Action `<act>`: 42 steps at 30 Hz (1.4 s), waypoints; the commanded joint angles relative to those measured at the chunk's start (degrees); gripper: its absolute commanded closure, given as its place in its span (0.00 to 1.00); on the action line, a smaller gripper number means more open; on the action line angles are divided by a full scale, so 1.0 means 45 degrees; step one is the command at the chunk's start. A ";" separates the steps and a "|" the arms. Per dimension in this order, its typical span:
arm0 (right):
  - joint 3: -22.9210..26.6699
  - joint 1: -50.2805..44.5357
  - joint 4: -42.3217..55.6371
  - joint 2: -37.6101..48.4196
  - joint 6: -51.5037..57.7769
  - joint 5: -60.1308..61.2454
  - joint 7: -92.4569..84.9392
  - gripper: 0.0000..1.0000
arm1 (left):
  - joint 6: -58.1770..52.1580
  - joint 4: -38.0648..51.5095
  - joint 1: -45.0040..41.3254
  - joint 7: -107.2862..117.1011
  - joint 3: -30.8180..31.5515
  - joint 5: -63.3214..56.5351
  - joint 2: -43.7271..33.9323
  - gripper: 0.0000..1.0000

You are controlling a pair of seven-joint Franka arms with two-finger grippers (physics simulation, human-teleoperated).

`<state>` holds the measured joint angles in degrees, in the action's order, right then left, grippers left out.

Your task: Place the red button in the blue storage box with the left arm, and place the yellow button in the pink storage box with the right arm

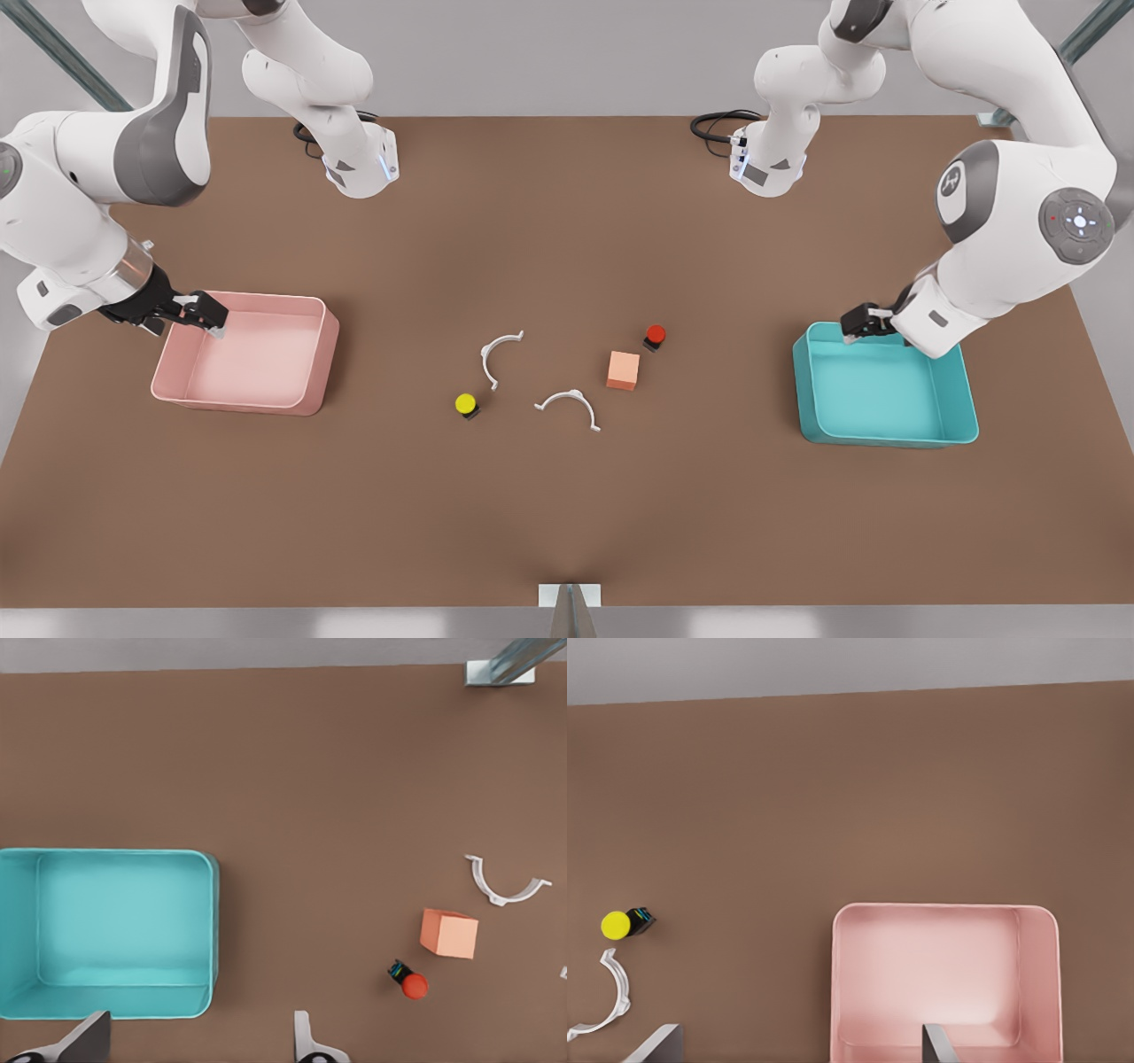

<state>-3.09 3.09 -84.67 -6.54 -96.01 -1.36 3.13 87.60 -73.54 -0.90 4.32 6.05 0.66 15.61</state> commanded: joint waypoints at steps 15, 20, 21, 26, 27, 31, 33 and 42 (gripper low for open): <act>-0.0387 -0.4632 -0.0072 -0.4484 -0.5559 -0.0031 0.3778 0.00 | 1.1938 -0.8853 -0.5562 0.0798 0.0043 -0.0030 0.0829 0.00; -0.0817 -0.5003 0.0006 -0.5792 -0.6712 0.0008 0.5301 0.00 | 1.2993 -0.9889 -0.5894 0.1365 0.0043 -0.0030 0.1161 0.00; -0.0915 -0.5061 0.0046 -0.5949 -0.6751 -0.0011 0.5340 0.00 | 1.3033 -0.9967 -0.5914 0.1365 0.0043 -0.0030 0.1220 0.00; -0.0915 -0.5374 -0.0033 -0.6496 -0.7005 -0.0031 0.5340 0.00 | 1.3072 -1.0143 -0.6109 0.1522 0.0043 -0.0010 0.1883 0.00; -0.0915 -0.5374 -0.0169 -0.6652 -0.6946 -0.0011 0.5360 0.00 | 1.3130 -1.0143 -0.6089 0.1522 0.0043 -0.0010 0.2176 0.00; -0.0915 -0.5549 -0.0716 -0.6750 -0.7024 -0.0050 0.5751 0.00 | 1.3365 -1.0143 -0.6089 0.1522 0.0043 -0.0010 0.3212 0.00; -0.0915 -0.5472 -0.0892 -0.6809 -0.7024 -0.0070 0.5731 0.00 | 1.3365 -1.0143 -0.6109 0.1522 0.0043 0.0009 0.3251 0.07; -0.0895 -0.5412 -0.1868 -0.7414 -0.8665 -0.0949 0.5751 0.00 | 1.2018 -1.0006 -0.5953 0.1815 -0.0016 0.0009 0.1748 0.58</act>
<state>-7.11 -21.16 -93.00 -39.45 -130.94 -5.10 23.76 145.34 -118.73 -27.68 10.71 6.04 -0.12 24.39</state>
